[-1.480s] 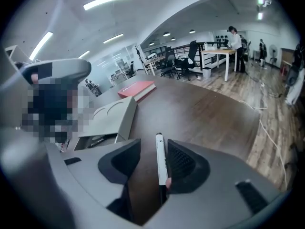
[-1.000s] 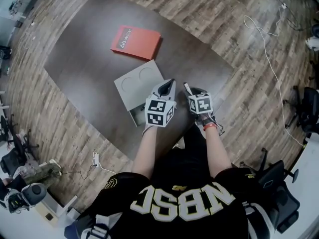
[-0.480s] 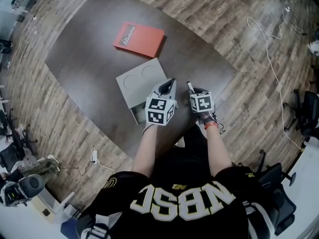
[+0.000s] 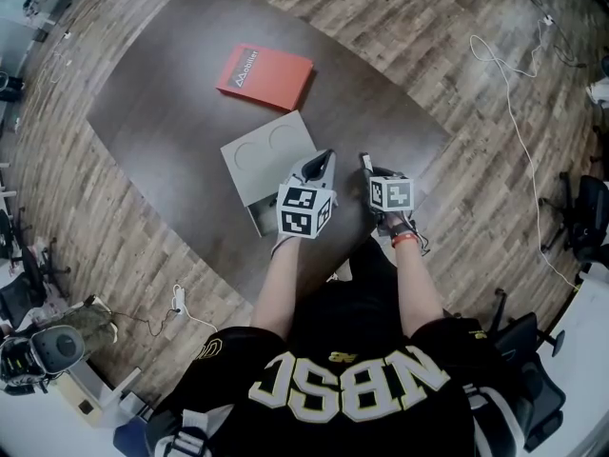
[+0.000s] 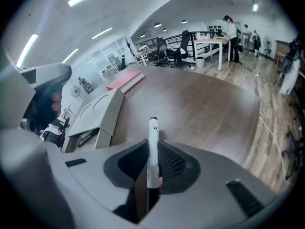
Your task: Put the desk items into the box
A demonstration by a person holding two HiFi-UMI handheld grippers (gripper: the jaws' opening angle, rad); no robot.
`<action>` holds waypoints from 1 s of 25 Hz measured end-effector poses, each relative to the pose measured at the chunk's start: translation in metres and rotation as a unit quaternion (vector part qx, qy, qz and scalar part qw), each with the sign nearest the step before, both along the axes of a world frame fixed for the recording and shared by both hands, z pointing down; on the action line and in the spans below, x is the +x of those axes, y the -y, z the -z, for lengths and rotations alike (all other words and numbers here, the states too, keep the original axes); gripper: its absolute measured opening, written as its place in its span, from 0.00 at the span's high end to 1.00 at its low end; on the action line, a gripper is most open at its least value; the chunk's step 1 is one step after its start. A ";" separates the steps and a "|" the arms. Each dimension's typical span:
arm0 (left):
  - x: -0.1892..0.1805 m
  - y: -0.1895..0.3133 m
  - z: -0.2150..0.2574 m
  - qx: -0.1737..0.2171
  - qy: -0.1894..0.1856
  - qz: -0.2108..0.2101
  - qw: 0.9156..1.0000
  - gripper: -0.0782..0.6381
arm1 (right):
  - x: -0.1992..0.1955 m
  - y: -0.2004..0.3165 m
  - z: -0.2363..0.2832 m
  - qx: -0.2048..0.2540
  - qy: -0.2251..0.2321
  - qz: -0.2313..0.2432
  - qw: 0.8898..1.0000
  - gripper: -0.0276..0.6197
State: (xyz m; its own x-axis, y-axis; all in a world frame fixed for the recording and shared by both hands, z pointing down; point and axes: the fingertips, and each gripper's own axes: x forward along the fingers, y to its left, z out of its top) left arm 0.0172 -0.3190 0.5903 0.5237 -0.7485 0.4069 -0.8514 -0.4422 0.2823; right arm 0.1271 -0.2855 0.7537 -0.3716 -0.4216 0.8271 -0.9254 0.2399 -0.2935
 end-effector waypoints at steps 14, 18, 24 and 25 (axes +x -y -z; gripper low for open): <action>0.002 -0.008 0.009 0.010 0.004 0.007 1.000 0.87 | -0.010 0.004 0.045 0.045 0.024 0.036 0.998 0.84; -0.011 -0.009 0.013 0.014 0.008 0.028 0.999 0.87 | -0.021 0.006 0.050 0.057 0.040 0.054 0.996 0.84; -0.045 -0.018 0.016 0.017 0.013 0.071 0.997 0.87 | -0.048 0.013 0.078 0.080 0.051 0.091 0.991 0.84; -0.051 -0.020 0.017 0.018 0.013 0.080 0.997 0.87 | -0.054 0.014 0.081 0.084 0.054 0.099 0.990 0.84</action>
